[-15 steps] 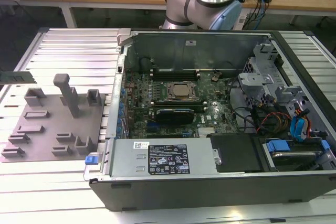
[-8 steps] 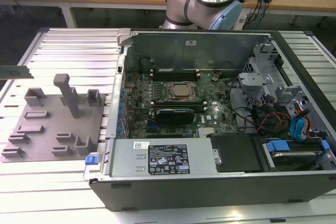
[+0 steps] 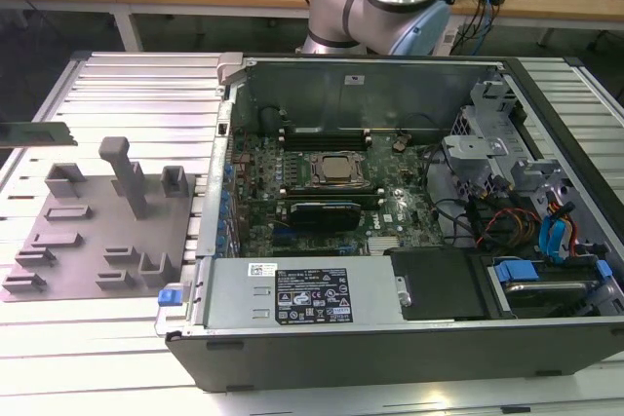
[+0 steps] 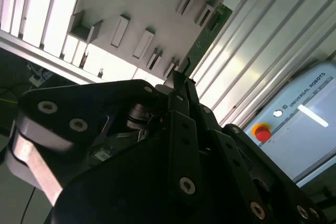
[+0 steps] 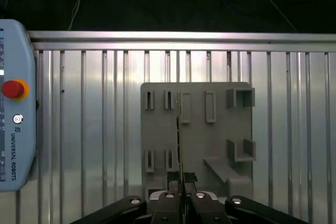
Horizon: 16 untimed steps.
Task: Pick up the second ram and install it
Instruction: 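Pick up the second ram and move it above second insertion slot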
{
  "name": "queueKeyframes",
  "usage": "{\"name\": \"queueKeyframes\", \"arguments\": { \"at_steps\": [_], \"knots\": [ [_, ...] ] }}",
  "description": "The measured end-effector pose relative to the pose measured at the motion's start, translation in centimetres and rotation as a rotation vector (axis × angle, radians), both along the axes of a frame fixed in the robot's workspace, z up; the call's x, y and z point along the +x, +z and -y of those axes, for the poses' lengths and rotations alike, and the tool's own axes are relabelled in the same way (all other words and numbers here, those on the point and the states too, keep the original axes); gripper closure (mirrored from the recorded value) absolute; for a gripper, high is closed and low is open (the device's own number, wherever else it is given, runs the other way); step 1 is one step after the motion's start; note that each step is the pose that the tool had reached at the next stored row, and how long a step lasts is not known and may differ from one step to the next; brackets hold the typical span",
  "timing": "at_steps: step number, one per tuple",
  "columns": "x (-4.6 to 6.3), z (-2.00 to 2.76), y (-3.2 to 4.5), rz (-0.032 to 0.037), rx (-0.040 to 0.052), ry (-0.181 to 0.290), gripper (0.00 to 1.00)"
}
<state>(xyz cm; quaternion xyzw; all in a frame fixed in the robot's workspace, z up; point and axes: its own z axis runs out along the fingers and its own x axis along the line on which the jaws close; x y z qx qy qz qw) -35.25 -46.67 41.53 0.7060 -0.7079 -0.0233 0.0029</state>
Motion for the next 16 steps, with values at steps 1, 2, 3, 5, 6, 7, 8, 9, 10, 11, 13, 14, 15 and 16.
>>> {"name": "queueKeyframes", "arguments": {
  "at_steps": [1,2,3,5,6,7,8,9,10,11,13,14,15,16],
  "knots": [
    [0.6,0.00,0.00,0.0000,0.0000,0.000,0.89],
    [0.9,0.00,0.00,0.0000,0.0000,0.000,0.89],
    [1.1,0.00,-0.01,0.0000,0.0001,0.000,0.89],
    [2.0,0.00,0.00,0.0000,0.0000,0.000,0.89],
    [2.5,0.00,0.00,0.0000,0.0000,0.000,0.89],
    [3.1,0.00,0.00,0.0000,0.0000,0.000,0.89],
    [3.5,0.00,-0.01,0.0001,0.0001,0.000,0.89],
    [4.0,0.00,0.00,0.0000,0.0000,0.000,0.89],
    [4.4,0.00,0.00,0.0000,0.0000,0.000,0.89],
    [4.9,0.00,-0.01,0.0000,0.0001,0.000,0.89],
    [5.3,0.00,-0.01,0.0001,0.0001,0.000,0.89],
    [5.5,0.00,0.00,0.0000,0.0000,0.000,0.89],
    [5.7,0.00,-0.01,0.0000,0.0001,0.000,0.89],
    [6.2,0.00,0.00,0.0000,0.0000,0.000,0.89]
  ]
}}
